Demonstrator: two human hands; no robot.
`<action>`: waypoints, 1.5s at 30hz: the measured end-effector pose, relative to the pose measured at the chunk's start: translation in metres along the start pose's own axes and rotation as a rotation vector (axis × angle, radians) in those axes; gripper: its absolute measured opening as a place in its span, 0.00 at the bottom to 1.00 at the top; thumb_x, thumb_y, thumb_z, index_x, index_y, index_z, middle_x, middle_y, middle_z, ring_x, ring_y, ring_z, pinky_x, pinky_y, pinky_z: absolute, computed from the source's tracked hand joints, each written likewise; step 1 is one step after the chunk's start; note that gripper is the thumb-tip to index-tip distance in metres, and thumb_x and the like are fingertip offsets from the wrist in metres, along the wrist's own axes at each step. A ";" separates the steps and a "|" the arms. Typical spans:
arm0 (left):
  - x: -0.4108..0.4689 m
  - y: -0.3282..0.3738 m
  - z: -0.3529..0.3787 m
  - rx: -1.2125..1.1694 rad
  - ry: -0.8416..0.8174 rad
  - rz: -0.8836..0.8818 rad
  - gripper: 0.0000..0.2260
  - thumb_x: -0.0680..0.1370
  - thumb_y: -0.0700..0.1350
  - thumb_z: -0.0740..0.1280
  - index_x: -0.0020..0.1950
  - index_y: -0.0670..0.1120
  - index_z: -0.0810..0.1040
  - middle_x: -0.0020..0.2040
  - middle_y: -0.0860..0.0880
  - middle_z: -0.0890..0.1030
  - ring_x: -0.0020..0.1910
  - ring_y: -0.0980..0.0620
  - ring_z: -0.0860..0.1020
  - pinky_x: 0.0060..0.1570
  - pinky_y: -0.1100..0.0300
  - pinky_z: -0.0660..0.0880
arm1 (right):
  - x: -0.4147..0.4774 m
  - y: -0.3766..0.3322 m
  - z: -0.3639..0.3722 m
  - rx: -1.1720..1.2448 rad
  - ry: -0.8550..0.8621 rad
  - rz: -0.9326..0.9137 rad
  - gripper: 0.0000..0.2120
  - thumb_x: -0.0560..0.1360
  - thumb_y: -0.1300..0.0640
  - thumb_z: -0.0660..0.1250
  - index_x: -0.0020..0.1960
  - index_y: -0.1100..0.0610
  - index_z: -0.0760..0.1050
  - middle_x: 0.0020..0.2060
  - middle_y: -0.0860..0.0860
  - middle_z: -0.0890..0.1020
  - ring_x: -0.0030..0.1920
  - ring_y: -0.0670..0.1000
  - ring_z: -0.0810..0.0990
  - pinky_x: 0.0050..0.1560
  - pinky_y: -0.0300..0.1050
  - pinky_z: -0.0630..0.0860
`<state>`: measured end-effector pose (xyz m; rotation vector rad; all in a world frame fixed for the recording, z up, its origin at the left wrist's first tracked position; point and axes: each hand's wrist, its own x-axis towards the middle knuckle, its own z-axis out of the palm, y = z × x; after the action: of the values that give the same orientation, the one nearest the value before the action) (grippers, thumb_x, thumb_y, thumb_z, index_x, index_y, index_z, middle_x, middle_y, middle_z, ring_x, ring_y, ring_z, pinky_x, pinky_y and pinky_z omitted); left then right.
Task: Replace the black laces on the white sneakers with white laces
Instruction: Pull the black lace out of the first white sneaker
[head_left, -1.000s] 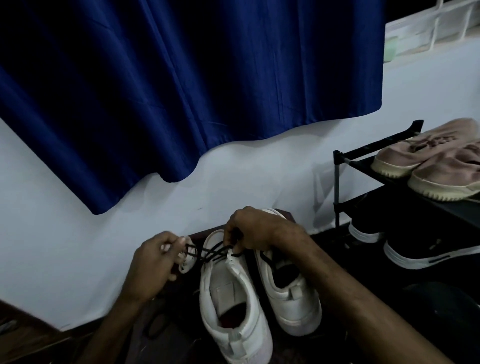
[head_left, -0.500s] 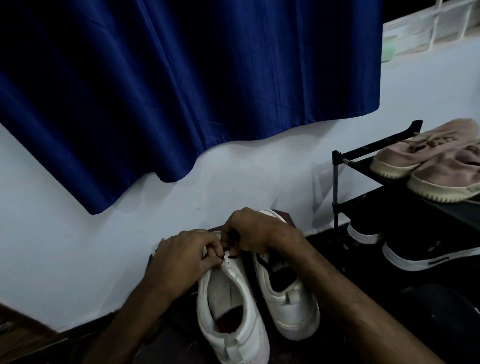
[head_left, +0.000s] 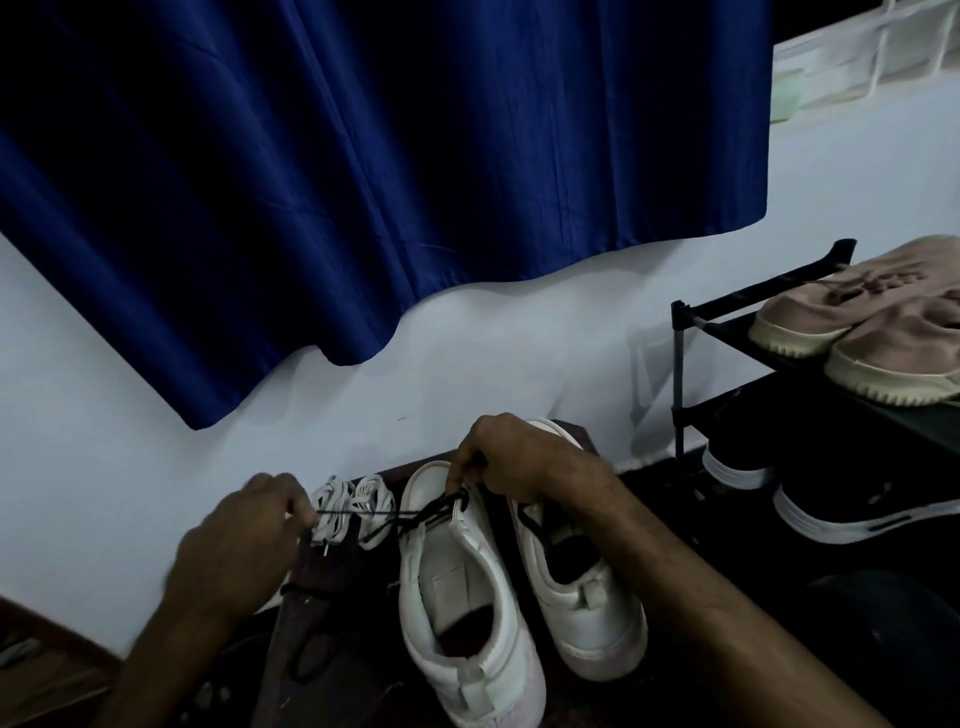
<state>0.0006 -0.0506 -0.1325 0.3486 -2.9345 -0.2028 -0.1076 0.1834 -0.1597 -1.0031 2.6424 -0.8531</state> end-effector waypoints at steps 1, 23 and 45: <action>-0.002 0.006 0.003 -0.013 0.003 0.033 0.08 0.79 0.45 0.65 0.43 0.58 0.72 0.47 0.57 0.75 0.48 0.51 0.76 0.49 0.50 0.74 | 0.000 0.000 0.000 -0.003 0.006 -0.003 0.19 0.74 0.68 0.61 0.53 0.50 0.84 0.48 0.52 0.84 0.41 0.46 0.75 0.26 0.25 0.63; -0.001 0.052 -0.006 -0.037 -0.010 0.214 0.06 0.75 0.54 0.70 0.40 0.57 0.77 0.43 0.60 0.75 0.41 0.63 0.74 0.42 0.59 0.70 | -0.005 -0.004 -0.004 -0.012 0.019 0.014 0.18 0.77 0.65 0.61 0.55 0.48 0.84 0.52 0.52 0.83 0.43 0.47 0.74 0.27 0.24 0.64; 0.011 0.080 0.021 0.006 -0.166 0.307 0.03 0.76 0.50 0.67 0.47 0.55 0.81 0.50 0.57 0.75 0.49 0.59 0.76 0.47 0.61 0.70 | -0.003 -0.003 -0.003 -0.067 0.008 0.005 0.19 0.76 0.67 0.60 0.54 0.48 0.83 0.54 0.52 0.82 0.43 0.45 0.72 0.29 0.21 0.63</action>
<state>-0.0316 0.0261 -0.1392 -0.1265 -3.0994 -0.1871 -0.1047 0.1850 -0.1553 -1.0111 2.6954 -0.7731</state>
